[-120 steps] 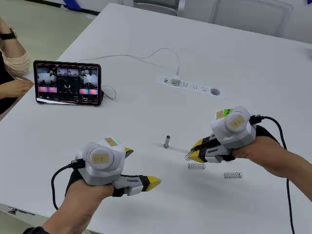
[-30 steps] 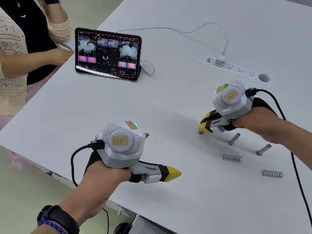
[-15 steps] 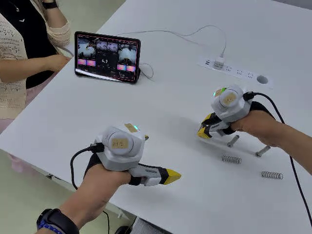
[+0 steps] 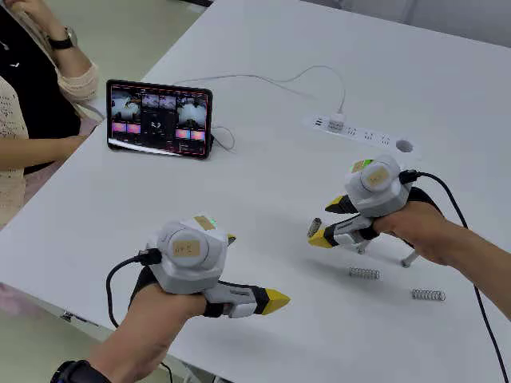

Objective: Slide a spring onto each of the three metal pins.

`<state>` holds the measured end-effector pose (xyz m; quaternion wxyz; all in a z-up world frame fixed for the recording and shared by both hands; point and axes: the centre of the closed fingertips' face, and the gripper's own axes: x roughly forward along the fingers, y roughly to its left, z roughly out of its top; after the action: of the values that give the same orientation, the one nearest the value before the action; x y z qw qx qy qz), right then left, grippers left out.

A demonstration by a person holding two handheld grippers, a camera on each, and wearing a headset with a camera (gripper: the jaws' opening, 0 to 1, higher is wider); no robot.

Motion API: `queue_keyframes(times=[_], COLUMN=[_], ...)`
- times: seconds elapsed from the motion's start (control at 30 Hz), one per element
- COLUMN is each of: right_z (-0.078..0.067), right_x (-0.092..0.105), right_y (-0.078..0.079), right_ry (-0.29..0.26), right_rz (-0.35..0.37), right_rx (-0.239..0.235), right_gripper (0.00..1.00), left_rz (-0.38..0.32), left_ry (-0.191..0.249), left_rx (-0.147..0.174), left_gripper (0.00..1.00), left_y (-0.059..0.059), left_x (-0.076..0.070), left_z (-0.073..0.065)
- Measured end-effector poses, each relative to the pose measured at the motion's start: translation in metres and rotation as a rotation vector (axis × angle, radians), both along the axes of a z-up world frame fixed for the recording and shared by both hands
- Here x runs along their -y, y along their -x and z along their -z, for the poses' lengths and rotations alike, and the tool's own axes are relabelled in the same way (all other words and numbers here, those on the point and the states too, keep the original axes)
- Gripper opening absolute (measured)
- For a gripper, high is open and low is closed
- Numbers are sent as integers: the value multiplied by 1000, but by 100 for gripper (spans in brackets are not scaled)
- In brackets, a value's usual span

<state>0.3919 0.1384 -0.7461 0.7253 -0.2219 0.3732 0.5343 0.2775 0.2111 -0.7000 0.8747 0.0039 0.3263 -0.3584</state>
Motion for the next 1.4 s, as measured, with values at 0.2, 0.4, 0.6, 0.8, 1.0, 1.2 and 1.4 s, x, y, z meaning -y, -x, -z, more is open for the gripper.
queue_keyframes(times=[0.2,0.4,0.6,0.8,1.0,1.2,1.4], right_z=[-6,-9,-13,-21,-27,-32,-27], right_x=[5,12,17,23,37,54,72], right_y=[3,9,18,28,39,49,62], right_ry=[-32,-48,-90,-162,-202,-213,-208], right_rz=[53,98,174,257,310,349,386], right_rx=[-2,12,0,-18,-20,-3,-10], right_gripper=[51,54,56,59,62,67,69], left_rz=[2,2,8,17,49,71,89], left_ry=[4,10,18,31,22,21,18], left_rx=[9,8,-1,-4,-1,-1,1], left_gripper=[85,84,84,84,85,85,85], left_y=[0,0,0,-1,-1,-2,-4], left_x=[1,0,3,10,19,24,28], left_z=[-5,-6,-7,-9,-9,-8,-8])
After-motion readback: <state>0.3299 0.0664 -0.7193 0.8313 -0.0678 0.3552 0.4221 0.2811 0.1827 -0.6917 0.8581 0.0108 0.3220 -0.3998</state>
